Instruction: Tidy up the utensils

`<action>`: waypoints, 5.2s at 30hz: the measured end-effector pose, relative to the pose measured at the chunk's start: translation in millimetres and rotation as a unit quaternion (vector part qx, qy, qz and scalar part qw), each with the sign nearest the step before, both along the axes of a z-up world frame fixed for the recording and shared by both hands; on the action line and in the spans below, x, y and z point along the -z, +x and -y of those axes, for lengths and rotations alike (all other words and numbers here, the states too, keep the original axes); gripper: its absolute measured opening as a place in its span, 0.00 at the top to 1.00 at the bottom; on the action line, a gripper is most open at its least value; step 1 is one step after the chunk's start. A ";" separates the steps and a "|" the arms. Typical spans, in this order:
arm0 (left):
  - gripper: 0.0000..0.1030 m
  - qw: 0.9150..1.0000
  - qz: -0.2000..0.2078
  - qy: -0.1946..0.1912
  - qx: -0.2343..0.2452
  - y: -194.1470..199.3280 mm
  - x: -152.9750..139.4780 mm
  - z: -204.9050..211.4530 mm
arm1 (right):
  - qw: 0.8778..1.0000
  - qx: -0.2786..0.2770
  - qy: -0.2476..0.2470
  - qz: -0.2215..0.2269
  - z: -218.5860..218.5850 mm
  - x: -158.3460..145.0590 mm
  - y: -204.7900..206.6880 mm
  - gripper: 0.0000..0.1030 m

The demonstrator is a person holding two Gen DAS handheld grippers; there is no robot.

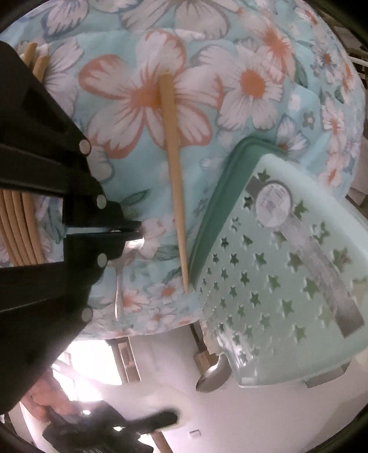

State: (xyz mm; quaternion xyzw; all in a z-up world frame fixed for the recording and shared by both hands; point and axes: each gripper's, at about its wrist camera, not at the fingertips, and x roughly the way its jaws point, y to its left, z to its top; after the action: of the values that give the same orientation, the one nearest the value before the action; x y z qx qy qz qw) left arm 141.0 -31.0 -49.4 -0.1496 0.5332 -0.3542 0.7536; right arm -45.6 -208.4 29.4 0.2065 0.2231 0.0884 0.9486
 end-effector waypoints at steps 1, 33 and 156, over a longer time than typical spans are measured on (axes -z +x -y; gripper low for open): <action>0.99 1.000 0.009 0.002 -0.002 -1.9 -4.1 0.0 | 1.000 0.000 0.004 0.014 1.1 -4.6 -0.8 0.96; 0.99 0.854 0.505 0.064 -0.107 -76.9 -245.7 -61.2 | 0.999 0.000 0.021 0.026 0.8 4.3 -16.0 0.95; 0.66 0.929 0.339 0.100 -0.111 -29.6 -123.7 -66.7 | 0.968 0.162 0.103 0.160 39.8 -27.3 115.3 0.76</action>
State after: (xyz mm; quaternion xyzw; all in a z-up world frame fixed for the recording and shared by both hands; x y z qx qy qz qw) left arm 111.5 35.7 74.3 -0.0029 0.2584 -0.2425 0.9351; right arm 69.7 -248.2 56.7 0.3194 0.0213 -0.0124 0.9473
